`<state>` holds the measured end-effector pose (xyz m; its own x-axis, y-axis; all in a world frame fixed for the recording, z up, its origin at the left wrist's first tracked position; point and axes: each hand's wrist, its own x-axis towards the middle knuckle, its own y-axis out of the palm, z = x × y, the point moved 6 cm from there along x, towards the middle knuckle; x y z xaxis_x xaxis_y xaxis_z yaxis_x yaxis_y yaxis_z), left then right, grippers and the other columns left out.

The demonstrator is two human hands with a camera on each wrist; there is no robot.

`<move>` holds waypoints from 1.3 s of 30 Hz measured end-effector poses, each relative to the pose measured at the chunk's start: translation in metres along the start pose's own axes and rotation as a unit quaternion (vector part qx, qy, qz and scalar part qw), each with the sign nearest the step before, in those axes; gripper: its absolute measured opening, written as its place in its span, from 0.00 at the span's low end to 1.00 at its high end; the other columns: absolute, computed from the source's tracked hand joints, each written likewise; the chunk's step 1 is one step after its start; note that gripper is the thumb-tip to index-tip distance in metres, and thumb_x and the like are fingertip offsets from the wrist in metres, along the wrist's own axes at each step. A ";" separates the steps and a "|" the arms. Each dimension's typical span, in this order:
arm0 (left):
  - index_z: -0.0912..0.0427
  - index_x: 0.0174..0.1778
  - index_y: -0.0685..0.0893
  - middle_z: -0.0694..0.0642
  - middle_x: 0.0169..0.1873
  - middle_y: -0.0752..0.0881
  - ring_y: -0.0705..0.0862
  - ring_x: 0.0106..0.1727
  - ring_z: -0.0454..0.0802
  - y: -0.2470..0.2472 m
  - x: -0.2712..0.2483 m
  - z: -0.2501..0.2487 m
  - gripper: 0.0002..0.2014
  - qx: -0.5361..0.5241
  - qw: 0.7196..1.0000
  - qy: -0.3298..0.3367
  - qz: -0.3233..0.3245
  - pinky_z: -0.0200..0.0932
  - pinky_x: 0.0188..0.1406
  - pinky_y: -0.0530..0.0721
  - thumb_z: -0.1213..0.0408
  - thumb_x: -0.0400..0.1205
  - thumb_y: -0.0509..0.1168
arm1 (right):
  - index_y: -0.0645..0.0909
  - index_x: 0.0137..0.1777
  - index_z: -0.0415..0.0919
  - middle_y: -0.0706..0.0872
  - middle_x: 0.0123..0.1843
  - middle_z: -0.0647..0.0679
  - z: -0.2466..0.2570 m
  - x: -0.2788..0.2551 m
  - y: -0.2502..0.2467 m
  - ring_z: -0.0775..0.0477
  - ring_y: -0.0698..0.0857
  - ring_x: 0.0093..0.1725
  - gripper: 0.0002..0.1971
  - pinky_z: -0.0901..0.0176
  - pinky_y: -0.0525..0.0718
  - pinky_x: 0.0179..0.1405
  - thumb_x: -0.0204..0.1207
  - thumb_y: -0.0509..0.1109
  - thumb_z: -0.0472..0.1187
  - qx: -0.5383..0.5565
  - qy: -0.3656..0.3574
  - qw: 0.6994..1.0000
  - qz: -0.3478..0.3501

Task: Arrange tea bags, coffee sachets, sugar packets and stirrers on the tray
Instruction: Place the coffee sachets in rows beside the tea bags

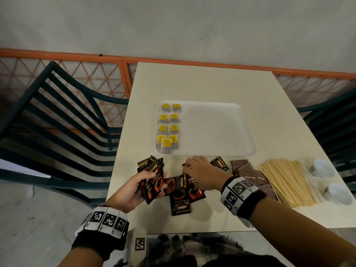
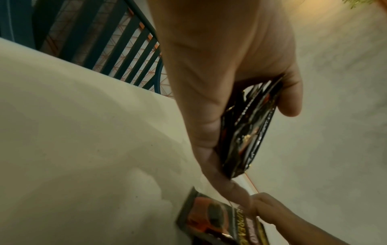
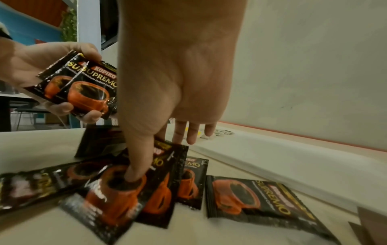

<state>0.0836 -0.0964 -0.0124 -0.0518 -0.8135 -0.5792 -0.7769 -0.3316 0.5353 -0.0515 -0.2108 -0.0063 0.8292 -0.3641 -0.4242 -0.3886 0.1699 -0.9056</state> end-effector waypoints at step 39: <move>0.62 0.52 0.89 0.65 0.50 0.89 0.89 0.48 0.58 0.124 0.051 -0.037 0.31 -0.081 0.984 0.112 0.114 0.53 0.47 0.89 0.60 0.51 0.83 | 0.74 0.46 0.45 0.84 0.48 0.47 -0.068 -0.052 -0.055 0.51 0.87 0.38 0.13 0.63 0.84 0.32 0.70 0.75 0.46 0.715 0.102 0.677 -0.143</move>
<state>0.0079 -0.1962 0.0468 -0.0595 -0.9542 -0.2933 -0.6507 -0.1858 0.7363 -0.1007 -0.2630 0.0659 0.6586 -0.6636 -0.3548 0.6832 0.7249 -0.0877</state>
